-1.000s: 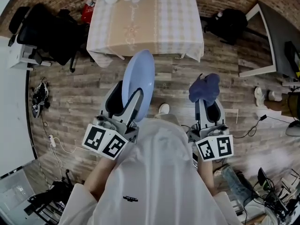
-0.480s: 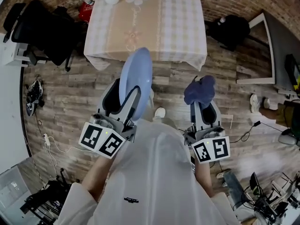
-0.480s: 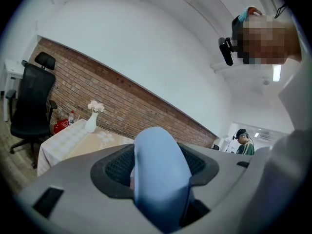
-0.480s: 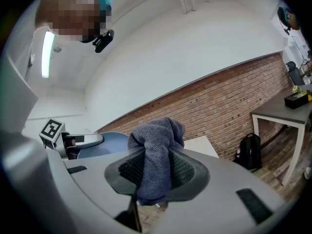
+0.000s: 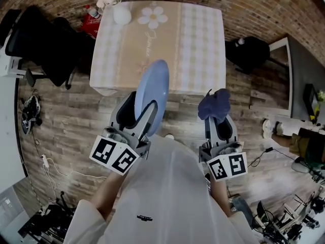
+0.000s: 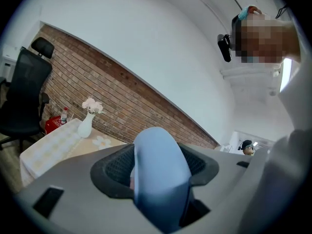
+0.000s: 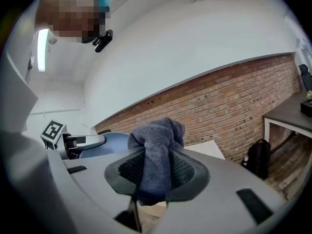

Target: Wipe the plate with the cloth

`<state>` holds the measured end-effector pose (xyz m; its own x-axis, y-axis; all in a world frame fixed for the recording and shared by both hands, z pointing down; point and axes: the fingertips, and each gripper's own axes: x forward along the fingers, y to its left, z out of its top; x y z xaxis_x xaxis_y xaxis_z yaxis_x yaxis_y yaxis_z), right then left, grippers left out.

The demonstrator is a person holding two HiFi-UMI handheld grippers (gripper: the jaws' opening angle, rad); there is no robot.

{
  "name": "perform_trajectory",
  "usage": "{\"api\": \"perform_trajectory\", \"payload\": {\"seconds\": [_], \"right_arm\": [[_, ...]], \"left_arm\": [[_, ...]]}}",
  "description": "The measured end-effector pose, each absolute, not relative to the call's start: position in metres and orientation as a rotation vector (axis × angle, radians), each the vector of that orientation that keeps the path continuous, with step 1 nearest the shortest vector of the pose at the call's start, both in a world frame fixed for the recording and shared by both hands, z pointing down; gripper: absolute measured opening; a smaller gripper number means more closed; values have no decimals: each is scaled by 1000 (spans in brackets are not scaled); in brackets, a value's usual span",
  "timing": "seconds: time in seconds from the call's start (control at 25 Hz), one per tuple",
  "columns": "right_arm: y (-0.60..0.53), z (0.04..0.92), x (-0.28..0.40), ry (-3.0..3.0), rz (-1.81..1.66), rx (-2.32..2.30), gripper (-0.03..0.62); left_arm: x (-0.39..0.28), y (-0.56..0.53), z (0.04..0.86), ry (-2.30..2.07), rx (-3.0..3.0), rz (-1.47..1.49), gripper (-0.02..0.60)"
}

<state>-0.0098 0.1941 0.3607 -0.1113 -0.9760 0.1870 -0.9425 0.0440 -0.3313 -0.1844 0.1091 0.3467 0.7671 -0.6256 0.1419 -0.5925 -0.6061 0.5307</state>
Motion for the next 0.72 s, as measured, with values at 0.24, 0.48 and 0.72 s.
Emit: {"api": "perform_trajectory", "payload": {"seconds": [0.24,0.48,0.72], "right_arm": [[103,344,-17,2187,-550,-2047,126],[38,340,-16,2193,-542,-2058,126],[1,346,10,2255,-569,-2019,126]], "left_arm": [[-190,12,336,-883,2397,-89,276],[-181,-54,324,-849,2416,-116,276],[-161,-86,324,-899,2383,-136,276]]}}
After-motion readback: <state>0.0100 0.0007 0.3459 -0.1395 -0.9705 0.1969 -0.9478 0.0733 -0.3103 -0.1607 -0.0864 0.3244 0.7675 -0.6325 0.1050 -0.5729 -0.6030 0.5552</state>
